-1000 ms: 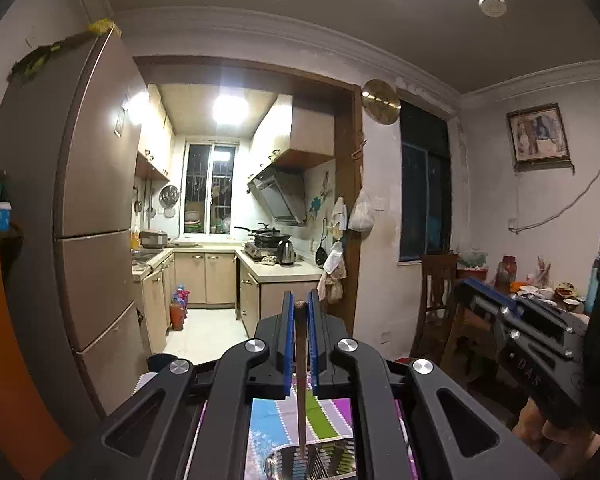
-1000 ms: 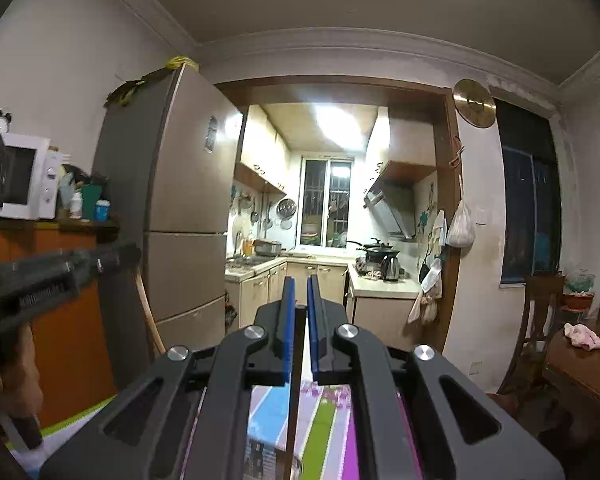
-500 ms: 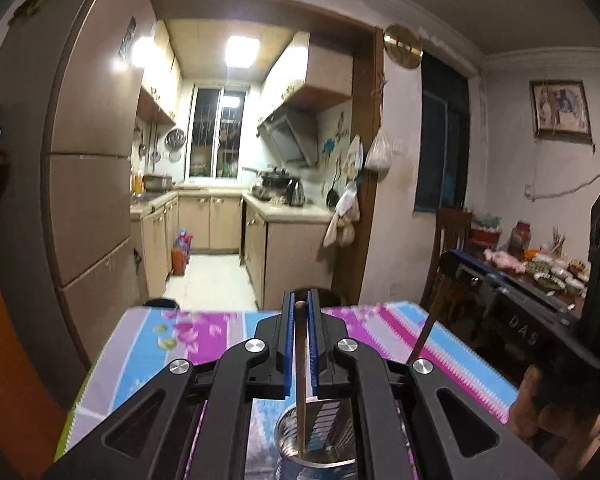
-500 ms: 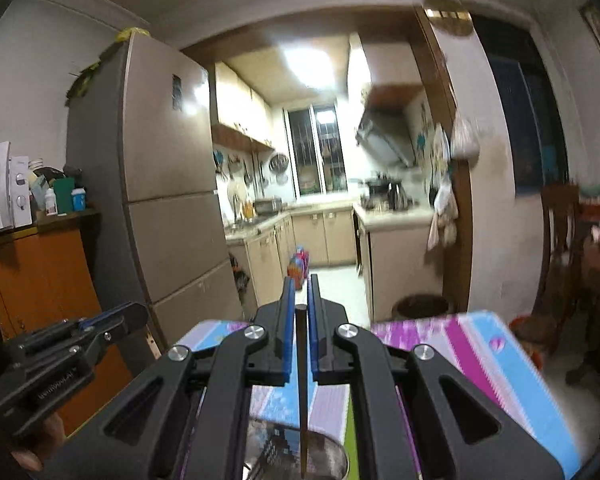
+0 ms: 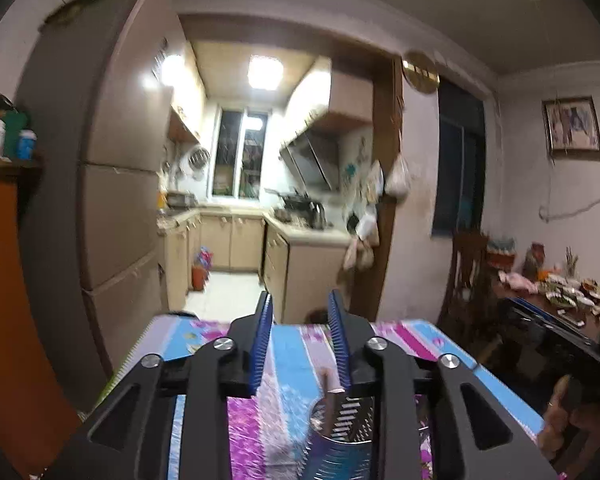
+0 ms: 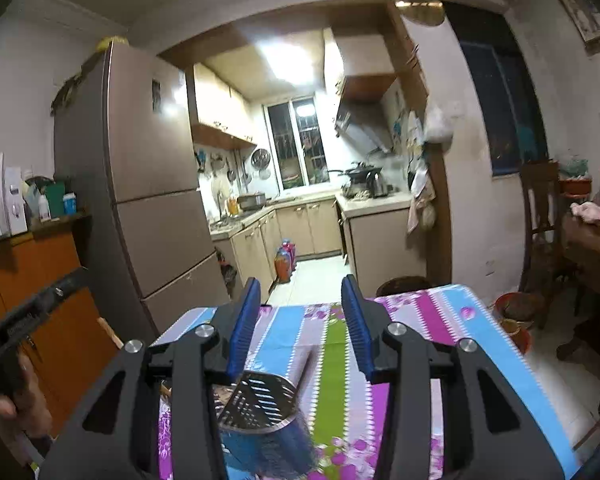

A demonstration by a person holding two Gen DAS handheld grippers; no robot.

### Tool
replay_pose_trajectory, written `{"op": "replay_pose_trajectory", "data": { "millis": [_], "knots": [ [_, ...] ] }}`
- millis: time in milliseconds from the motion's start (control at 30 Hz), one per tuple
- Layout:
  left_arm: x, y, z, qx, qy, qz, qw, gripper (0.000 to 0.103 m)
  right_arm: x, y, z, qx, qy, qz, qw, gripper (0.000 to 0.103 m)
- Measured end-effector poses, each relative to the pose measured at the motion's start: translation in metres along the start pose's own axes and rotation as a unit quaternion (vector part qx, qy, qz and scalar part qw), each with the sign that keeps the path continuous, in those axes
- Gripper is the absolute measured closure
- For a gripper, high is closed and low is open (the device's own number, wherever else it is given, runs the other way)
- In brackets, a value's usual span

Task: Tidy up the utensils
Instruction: 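Open the left tool over the holder while the right tool opens too, then move both open tools back down to the remaining chopsticks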

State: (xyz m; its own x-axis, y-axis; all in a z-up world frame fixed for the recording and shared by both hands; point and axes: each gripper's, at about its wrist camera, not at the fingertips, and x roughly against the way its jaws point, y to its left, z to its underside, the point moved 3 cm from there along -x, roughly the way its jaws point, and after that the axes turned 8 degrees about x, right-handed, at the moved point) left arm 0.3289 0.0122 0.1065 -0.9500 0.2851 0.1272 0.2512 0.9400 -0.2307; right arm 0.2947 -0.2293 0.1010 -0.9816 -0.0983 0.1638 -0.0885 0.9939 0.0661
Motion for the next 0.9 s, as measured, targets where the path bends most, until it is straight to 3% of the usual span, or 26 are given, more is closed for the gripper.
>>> {"op": "replay_pose_trajectory", "data": {
  "millis": [167,300,367,467,667,900],
  "knots": [
    [0.075,0.011,-0.016,-0.031,-0.051,-0.029,0.9978,0.072,0.078,-0.027,-0.002,0.026,-0.022,0.024,0.999,0.061],
    [0.14,0.017,-0.001,-0.061,-0.065,-0.036,0.9954,0.067,0.158,-0.043,0.018,0.063,-0.027,0.067,0.995,0.05],
    [0.17,0.022,0.014,-0.066,-0.056,-0.036,0.9956,0.067,0.187,-0.047,0.032,0.074,-0.019,0.088,0.993,0.043],
    [0.207,0.028,0.042,-0.061,-0.036,-0.041,0.9966,0.063,0.228,-0.049,0.065,0.08,0.015,0.115,0.99,0.041],
    [0.246,0.022,0.118,-0.093,0.017,-0.069,0.9931,0.062,0.259,-0.029,0.133,0.084,0.086,0.127,0.985,0.041],
    [0.268,0.0,0.201,-0.093,0.091,-0.038,0.9908,0.062,0.261,0.029,0.207,0.121,0.136,0.09,0.979,0.057]
  ]
}}
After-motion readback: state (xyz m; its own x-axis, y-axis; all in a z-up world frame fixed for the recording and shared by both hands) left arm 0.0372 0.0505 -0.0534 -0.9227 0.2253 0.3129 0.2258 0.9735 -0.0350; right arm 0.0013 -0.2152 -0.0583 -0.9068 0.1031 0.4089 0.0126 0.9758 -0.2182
